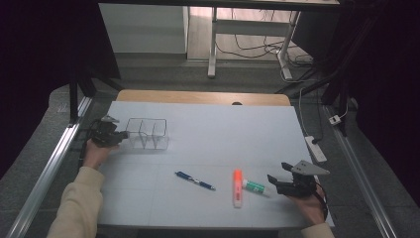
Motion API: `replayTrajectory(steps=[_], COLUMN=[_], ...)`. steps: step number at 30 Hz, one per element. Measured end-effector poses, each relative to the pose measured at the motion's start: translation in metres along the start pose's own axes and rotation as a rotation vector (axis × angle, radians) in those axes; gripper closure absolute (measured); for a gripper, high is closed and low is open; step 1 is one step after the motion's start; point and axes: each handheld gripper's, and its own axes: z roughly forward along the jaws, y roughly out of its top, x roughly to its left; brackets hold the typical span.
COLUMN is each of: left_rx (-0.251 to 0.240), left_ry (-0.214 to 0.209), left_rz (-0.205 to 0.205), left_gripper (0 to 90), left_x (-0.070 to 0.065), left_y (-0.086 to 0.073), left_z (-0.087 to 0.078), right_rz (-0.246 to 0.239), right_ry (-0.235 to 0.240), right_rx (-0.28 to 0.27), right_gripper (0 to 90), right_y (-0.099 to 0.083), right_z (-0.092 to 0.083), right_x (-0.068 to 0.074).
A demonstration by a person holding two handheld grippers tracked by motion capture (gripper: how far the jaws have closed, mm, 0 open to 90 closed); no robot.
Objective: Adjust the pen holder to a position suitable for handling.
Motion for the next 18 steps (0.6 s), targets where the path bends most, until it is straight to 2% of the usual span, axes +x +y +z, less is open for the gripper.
replayTrajectory(steps=[11,18], left_rx=[0.002,0.027], left_ry=[-0.032,-0.036], left_rz=[-0.007,-0.021], left_gripper=[88.7,88.7], left_x=[0.0014,0.0001], left_y=[0.0004,0.0005], left_z=[0.0043,0.0069], right_rz=[-0.001,0.001], right_ry=[-0.001,-0.001], right_rx=[0.001,0.001], right_gripper=[24.3,24.4], right_y=[0.0003,0.0003], right_z=[0.0002,0.0003], right_x=[0.0005,0.0003])
